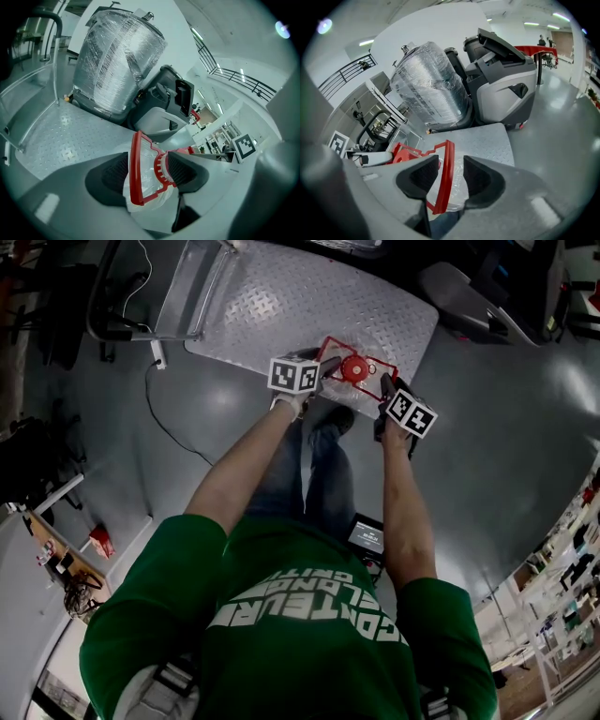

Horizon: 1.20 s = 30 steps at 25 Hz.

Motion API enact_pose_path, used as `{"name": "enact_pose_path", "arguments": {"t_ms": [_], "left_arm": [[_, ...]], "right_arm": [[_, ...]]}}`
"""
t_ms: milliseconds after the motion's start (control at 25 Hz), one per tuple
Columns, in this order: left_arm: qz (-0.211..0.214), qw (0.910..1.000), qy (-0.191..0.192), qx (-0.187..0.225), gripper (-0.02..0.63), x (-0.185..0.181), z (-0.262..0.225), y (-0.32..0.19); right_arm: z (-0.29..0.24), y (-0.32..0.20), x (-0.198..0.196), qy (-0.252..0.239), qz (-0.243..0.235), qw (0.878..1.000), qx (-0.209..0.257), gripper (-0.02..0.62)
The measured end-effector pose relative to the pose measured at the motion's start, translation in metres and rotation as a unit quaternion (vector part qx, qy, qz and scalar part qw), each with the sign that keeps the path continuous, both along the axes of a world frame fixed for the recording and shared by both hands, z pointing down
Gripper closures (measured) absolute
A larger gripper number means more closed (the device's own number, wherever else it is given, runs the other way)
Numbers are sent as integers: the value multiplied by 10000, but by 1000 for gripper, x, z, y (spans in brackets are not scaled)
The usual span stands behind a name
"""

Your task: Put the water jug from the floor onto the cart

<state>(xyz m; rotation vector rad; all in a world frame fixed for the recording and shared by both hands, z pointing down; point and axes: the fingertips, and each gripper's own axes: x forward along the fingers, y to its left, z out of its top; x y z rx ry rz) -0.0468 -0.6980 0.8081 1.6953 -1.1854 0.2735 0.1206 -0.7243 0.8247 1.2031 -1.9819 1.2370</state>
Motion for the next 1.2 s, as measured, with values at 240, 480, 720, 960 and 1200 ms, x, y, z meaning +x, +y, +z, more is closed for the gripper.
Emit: {"name": "enact_pose_path", "arguments": {"t_ms": [240,480,720,960,1200], "left_arm": [[-146,9994,-197,230,331,-23,-34,-1],[-454,9951,-403,784,447,-39,-98,4],[-369,9888,-168,1439,591,-21,-171,19],[41,9815,-256,1895,592,4,-225,52],[205,9762,-362,2127,591,16,-256,89]], "right_arm": [[-29,-7,13,-62,-209,9996,192,446],[-85,-5,20,-59,-768,9949,649,458],[-160,13,32,-60,-1441,9808,1315,603],[-216,33,37,57,-2107,9573,1978,603],[-258,59,44,127,-2427,9391,2428,603]]}}
